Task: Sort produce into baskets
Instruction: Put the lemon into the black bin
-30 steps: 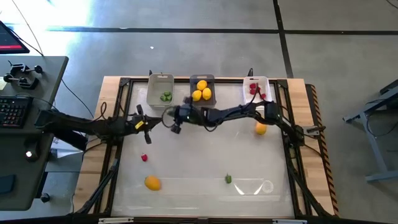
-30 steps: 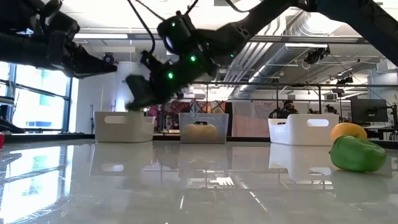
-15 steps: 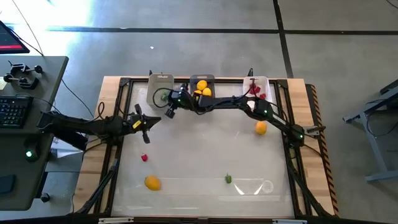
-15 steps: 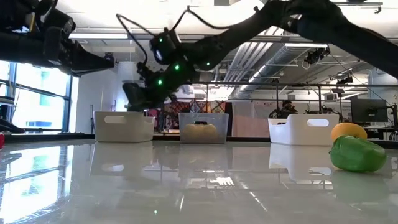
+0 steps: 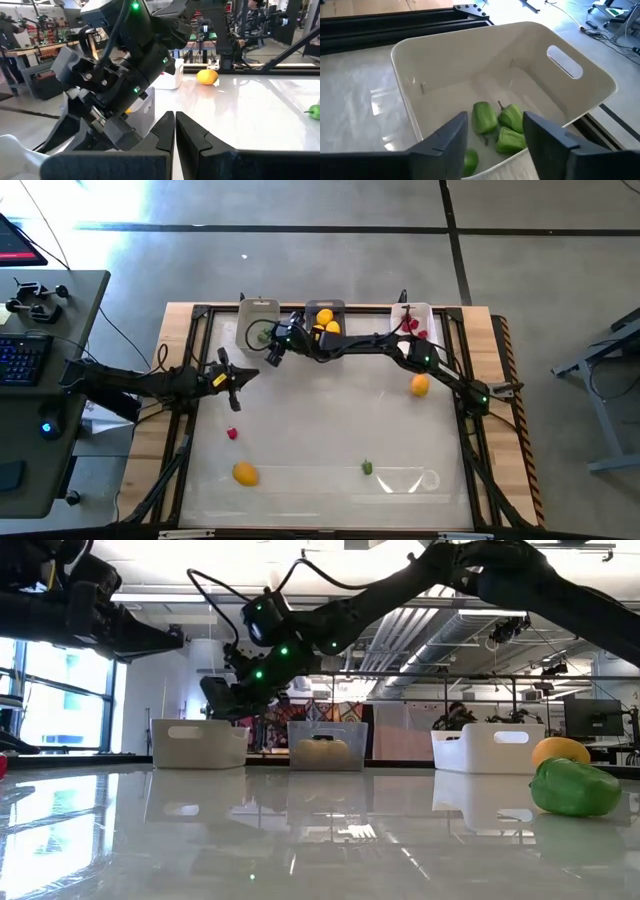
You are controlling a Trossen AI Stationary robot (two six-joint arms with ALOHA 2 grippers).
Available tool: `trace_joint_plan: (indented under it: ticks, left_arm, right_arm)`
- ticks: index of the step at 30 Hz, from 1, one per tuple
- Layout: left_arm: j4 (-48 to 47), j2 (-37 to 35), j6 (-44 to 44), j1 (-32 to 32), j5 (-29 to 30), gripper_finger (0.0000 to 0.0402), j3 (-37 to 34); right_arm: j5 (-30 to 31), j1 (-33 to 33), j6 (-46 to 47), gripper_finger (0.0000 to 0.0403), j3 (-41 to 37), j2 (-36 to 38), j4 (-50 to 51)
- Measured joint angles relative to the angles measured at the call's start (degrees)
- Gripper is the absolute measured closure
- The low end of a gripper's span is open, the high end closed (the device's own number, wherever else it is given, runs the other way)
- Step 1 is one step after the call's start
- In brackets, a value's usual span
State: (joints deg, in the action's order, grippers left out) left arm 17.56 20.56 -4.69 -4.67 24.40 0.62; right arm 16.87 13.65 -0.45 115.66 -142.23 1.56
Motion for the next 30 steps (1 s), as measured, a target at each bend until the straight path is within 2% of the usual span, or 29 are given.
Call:
trace_joint_plan:
  ticks: [4,7,11,15,16,27,30]
  left_arm:
    - [0.04,0.00,0.14,0.00,-1.44,0.0399,0.00]
    - [0.21,0.00,1.18,0.00,-1.53,0.0399,0.00]
    - [0.24,0.01,1.44,0.02,-1.55,0.0399,0.00]
    - [0.22,0.04,1.16,0.02,-1.55,0.0399,0.00]
    - [0.22,0.04,1.14,0.02,-1.55,0.0399,0.00]
    - [0.09,0.04,1.05,0.02,-1.55,0.0399,0.00]
    - [-0.02,0.04,1.03,0.02,-1.55,0.0399,0.00]
  right_arm:
    - [0.12,-0.03,-0.87,0.0204,0.00,0.70,1.06]
    - [2.93,-0.18,-1.70,0.0220,-0.02,2.41,3.28]
    - [4.21,-0.57,-3.76,0.0281,-0.02,4.79,5.00]
    - [4.06,-1.36,-4.97,0.0375,-0.19,5.37,5.08]
    - [3.91,-1.49,-5.34,0.0389,-0.22,5.37,5.09]
    - [3.86,-2.90,-2.91,0.0401,-0.43,5.31,5.51]
    - [4.35,-3.91,-3.05,0.0402,-4.99,5.78,-0.24]
